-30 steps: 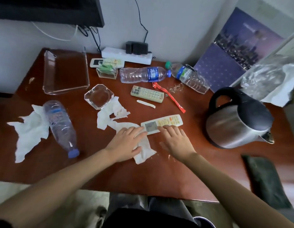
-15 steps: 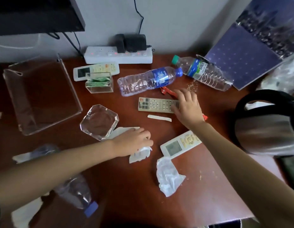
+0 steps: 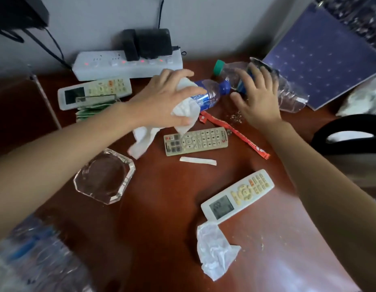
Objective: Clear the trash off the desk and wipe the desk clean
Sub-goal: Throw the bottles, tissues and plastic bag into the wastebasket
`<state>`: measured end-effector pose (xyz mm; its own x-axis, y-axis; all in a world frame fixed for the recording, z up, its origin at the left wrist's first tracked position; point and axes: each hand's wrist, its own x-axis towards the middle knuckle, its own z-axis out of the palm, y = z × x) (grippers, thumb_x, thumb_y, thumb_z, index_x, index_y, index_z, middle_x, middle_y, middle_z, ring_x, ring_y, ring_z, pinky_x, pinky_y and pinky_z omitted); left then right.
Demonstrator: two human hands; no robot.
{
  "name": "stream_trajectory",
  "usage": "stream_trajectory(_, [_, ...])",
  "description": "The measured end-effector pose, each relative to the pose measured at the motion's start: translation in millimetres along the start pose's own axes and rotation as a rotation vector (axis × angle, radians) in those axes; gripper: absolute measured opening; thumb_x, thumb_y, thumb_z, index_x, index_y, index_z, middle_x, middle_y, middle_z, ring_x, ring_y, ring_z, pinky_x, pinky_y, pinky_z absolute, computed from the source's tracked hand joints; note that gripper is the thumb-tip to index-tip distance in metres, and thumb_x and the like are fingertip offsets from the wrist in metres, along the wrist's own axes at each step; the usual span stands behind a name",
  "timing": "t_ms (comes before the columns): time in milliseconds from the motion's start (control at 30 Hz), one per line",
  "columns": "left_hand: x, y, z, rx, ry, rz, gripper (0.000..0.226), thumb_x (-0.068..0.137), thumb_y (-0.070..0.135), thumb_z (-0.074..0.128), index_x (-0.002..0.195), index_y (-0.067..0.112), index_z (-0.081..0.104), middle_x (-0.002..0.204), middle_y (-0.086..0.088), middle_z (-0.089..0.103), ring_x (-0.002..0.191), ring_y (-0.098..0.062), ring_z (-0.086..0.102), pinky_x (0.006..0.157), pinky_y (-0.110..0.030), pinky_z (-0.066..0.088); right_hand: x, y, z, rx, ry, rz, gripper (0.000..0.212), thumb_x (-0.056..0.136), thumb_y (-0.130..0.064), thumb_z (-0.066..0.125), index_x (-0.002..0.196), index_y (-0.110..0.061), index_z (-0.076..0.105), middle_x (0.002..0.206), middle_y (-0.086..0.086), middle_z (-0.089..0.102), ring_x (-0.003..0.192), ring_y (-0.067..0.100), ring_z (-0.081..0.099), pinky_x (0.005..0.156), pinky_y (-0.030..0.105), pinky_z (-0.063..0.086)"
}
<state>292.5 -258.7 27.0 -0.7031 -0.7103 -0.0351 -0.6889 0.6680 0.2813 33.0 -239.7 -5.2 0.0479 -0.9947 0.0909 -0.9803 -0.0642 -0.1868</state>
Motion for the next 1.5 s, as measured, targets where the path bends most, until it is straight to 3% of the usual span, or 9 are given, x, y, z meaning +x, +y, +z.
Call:
stream_trajectory(200, [7.0, -11.3, 4.0, 0.076, -0.282, -0.035, 0.102, 0.064, 0.047, 0.076, 0.144, 0.044, 0.014, 0.153, 0.001, 0.004, 0.132, -0.027, 0.027, 0.083, -0.038, 0.043, 1.4, 13.2, -12.3, -0.116, 0.017, -0.125, 0.053, 0.086, -0.046, 0.04, 0.132, -0.021, 0.047, 0.138, 0.014, 0.043, 0.119, 0.041, 0.039, 0.097, 0.051, 0.035])
stream_trajectory(300, [9.7, -12.0, 3.8, 0.017, -0.221, -0.03, 0.092, 0.069, 0.025, 0.075, 0.144, 0.039, 0.023, 0.146, -0.005, 0.025, 0.09, -0.025, 0.053, 0.061, -0.027, 0.037, -14.1, 14.0, -10.0, -0.026, 0.042, -0.233, 0.05, 0.085, -0.044, 0.049, 0.123, -0.012, 0.053, 0.123, 0.017, 0.052, 0.11, 0.039, 0.047, 0.091, 0.047, 0.04])
stream_trajectory(367, [8.7, -12.5, 2.9, -0.039, -0.188, -0.076, 0.088, 0.072, 0.017, 0.072, 0.143, 0.039, 0.026, 0.141, -0.006, 0.032, 0.069, -0.019, 0.047, 0.053, -0.027, 0.034, -32.2, 8.1, -5.8, 0.201, -0.187, -0.236, 0.069, 0.079, -0.057, 0.058, 0.125, -0.008, 0.047, 0.119, 0.013, 0.053, 0.108, 0.028, 0.049, 0.09, 0.04, 0.042])
stream_trajectory(567, [-0.9, -19.4, -3.7, -0.199, -0.114, -0.164, 0.089, 0.071, 0.013, 0.071, 0.139, 0.048, 0.025, 0.133, 0.001, 0.037, 0.1, -0.029, 0.056, 0.07, -0.038, 0.049, -53.1, -4.2, -7.2, 0.494, -0.531, -0.13, 0.058, 0.083, -0.026, 0.067, 0.133, -0.014, 0.04, 0.097, 0.003, 0.057, 0.073, 0.007, 0.052, 0.074, 0.026, 0.044])
stream_trajectory(700, [-6.3, -17.0, -15.2, -0.345, -0.031, -0.198, 0.089, 0.069, 0.011, 0.074, 0.138, 0.044, 0.03, 0.134, 0.006, 0.039, 0.104, -0.009, 0.048, 0.08, -0.031, 0.044, -30.6, -1.4, -27.4, 0.407, -0.276, -0.203, 0.042, 0.084, -0.006, 0.062, 0.125, -0.01, 0.053, 0.088, 0.003, 0.061, 0.074, 0.012, 0.053, 0.073, 0.02, 0.039])
stream_trajectory(833, [-12.3, -15.1, -21.4, -0.373, -0.01, -0.218, 0.09, 0.068, 0.01, 0.075, 0.139, 0.042, 0.031, 0.135, 0.004, 0.04, 0.114, -0.017, 0.05, 0.088, -0.036, 0.045, 22.6, 12.5, -39.5, 0.105, 0.102, -0.245, 0.035, 0.089, -0.025, 0.045, 0.117, -0.01, 0.061, 0.105, 0.016, 0.064, 0.095, 0.038, 0.052, 0.083, 0.046, 0.045])
stream_trajectory(933, [-15.1, -12.5, -26.0, -0.371, -0.002, -0.227, 0.091, 0.067, 0.009, 0.076, 0.138, 0.044, 0.03, 0.134, 0.005, 0.041, 0.114, -0.018, 0.051, 0.091, -0.041, 0.046, 45.7, 16.3, -31.5, -0.035, -0.203, -0.109, 0.065, 0.083, -0.042, 0.061, 0.14, -0.021, 0.037, 0.136, 0.015, 0.042, 0.126, 0.037, 0.036, 0.099, 0.054, 0.038])
stream_trajectory(1067, [-19.3, -11.7, -29.8, -0.397, -0.005, -0.226, 0.093, 0.067, 0.009, 0.076, 0.134, 0.051, 0.028, 0.133, 0.011, 0.04, 0.115, -0.012, 0.048, 0.092, -0.033, 0.042, 44.5, 17.4, -24.5, -0.088, -0.335, 0.042, 0.098, 0.071, -0.049, 0.073, 0.146, -0.024, 0.016, 0.134, 0.015, 0.046, 0.119, 0.035, 0.047, 0.091, 0.046, 0.043])
stream_trajectory(1500, [-23.4, 27.1, -39.3, -0.416, -0.12, -0.205, 0.087, 0.058, 0.049, 0.06, 0.135, 0.057, 0.022, 0.145, 0.01, 0.033, 0.129, -0.015, 0.039, 0.101, -0.034, 0.037, -44.1, -2.0, -80.0, 0.62, -0.395, 0.386, 0.093, 0.07, -0.053, 0.071, 0.145, -0.03, 0.02, 0.118, -0.008, 0.046, 0.103, 0.014, 0.053, 0.081, 0.023, 0.042])
